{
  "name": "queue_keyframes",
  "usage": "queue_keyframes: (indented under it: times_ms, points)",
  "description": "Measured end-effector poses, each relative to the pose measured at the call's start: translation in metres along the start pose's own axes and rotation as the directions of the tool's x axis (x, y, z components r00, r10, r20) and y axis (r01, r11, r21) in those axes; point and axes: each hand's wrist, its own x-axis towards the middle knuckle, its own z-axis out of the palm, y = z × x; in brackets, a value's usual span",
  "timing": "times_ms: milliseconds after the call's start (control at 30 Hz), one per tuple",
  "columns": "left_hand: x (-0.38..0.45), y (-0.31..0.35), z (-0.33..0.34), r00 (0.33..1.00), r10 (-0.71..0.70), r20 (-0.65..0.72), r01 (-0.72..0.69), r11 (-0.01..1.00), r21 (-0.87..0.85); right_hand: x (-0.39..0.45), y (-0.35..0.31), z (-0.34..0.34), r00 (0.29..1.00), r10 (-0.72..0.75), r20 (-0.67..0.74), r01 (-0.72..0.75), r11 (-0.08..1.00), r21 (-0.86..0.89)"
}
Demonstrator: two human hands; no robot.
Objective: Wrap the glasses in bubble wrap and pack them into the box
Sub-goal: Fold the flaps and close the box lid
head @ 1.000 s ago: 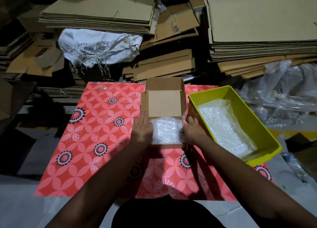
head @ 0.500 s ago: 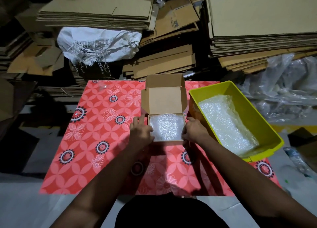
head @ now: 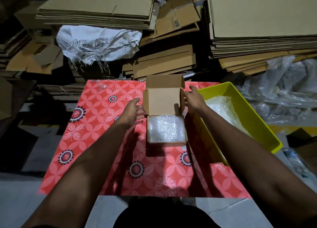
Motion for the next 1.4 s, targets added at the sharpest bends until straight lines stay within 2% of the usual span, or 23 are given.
queue_keyframes:
  times_ms: [133,200,267,367,467,533,700,933,1100,1233,1400]
  points:
    - [-0.005,-0.008,0.001,0.999,0.052,-0.004,-0.052,0.998,-0.018,-0.005,0.015,-0.007,0.998,0.0,0.058,-0.011,0.983,0.183]
    - [-0.01,-0.013,0.001,0.994,0.107,0.019,-0.107,0.994,-0.007,-0.013,0.02,-0.012,0.997,-0.03,0.075,0.017,0.985,0.171]
    - [-0.01,-0.02,0.0,0.987,0.155,0.045,-0.157,0.987,0.045,-0.025,0.022,-0.016,0.992,-0.09,0.094,0.083,0.994,0.078]
    - [-0.017,-0.028,0.003,0.971,0.226,0.071,-0.234,0.964,0.127,-0.046,0.024,-0.021,0.977,-0.153,0.146,0.177,0.97,-0.168]
    - [-0.022,-0.041,0.005,0.971,0.225,0.08,-0.233,0.967,0.1,-0.066,0.037,-0.025,0.968,-0.183,0.171,0.232,0.913,-0.335]
    - [-0.024,-0.047,0.005,0.975,0.208,0.079,-0.213,0.974,0.07,-0.077,0.047,-0.025,0.962,-0.204,0.182,0.26,0.886,-0.384]
    - [-0.031,-0.052,0.004,0.97,0.214,0.112,-0.21,0.976,-0.049,-0.082,0.065,-0.021,0.961,-0.229,0.154,0.269,0.905,-0.331]
    - [-0.034,-0.065,0.004,0.955,0.268,0.125,-0.283,0.951,0.126,-0.087,0.073,-0.015,0.946,-0.287,0.152,0.324,0.847,-0.421]
    - [-0.035,-0.09,0.0,0.95,0.292,0.113,-0.307,0.938,0.163,-0.11,0.106,0.0,0.928,-0.318,0.195,0.373,0.805,-0.462]
    - [-0.026,-0.112,-0.006,0.942,0.309,0.129,-0.332,0.911,0.242,-0.123,0.127,0.01,0.939,-0.305,0.159,0.343,0.858,-0.381]
    - [-0.025,-0.133,-0.009,0.96,0.246,0.136,-0.268,0.948,0.174,-0.136,0.151,0.018,0.955,-0.195,0.223,0.259,0.915,-0.308]
